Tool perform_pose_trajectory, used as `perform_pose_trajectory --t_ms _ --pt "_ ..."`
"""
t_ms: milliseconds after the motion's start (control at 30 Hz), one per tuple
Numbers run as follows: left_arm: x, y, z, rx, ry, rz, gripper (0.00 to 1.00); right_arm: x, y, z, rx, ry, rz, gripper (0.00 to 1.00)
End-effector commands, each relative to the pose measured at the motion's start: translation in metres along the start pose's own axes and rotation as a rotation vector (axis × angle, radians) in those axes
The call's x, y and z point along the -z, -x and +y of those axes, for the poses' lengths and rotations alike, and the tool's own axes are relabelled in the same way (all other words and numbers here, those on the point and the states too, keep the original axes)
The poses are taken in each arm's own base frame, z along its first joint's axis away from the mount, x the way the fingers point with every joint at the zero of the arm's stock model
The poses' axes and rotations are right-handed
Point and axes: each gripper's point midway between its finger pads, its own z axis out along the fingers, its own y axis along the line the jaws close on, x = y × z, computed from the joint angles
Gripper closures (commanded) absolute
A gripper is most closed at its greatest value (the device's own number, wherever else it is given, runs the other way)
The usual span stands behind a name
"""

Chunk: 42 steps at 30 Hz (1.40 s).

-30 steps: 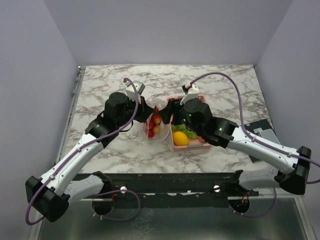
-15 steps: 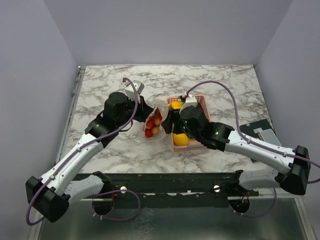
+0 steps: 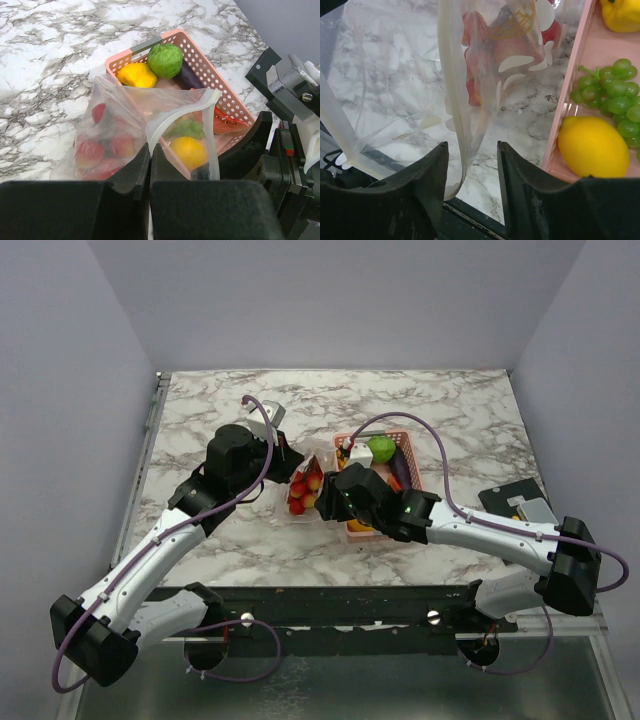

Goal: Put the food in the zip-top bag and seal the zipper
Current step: Adjust the zipper food storage bag at the center of the board.

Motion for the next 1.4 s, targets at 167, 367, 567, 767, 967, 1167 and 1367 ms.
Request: perform_pose_trajectory --t_ms 167,367,567,767,967,1167,1367 --pt "0.006 0.008 0.004 -0.005 0.023 -0.039 1.00 0.004 0.004 -0.011 -0.036 -0.096 -0.041 0.84" --pt "0.018 -0.008 0.024 -0.032 0.128 0.012 1.00 0.013 0.024 -0.013 -0.011 -0.147 -0.082 0.99" --pt "0.033 -0.020 0.038 -0.035 0.217 0.079 1.00 0.024 0.047 -0.007 0.028 -0.143 -0.119 0.99" --pt "0.040 -0.027 0.048 -0.026 0.290 0.160 0.87 0.027 0.056 0.002 0.047 -0.120 -0.124 0.99" --pt "0.041 -0.036 0.051 -0.009 0.315 0.216 0.71 0.023 0.054 0.007 0.061 -0.107 -0.106 0.99" --pt "0.045 -0.041 0.051 0.004 0.325 0.255 0.66 0.021 0.050 0.005 0.070 -0.116 -0.099 0.99" --pt "0.052 -0.050 0.047 0.033 0.322 0.310 0.66 0.018 0.049 0.002 0.075 -0.134 -0.100 0.99"
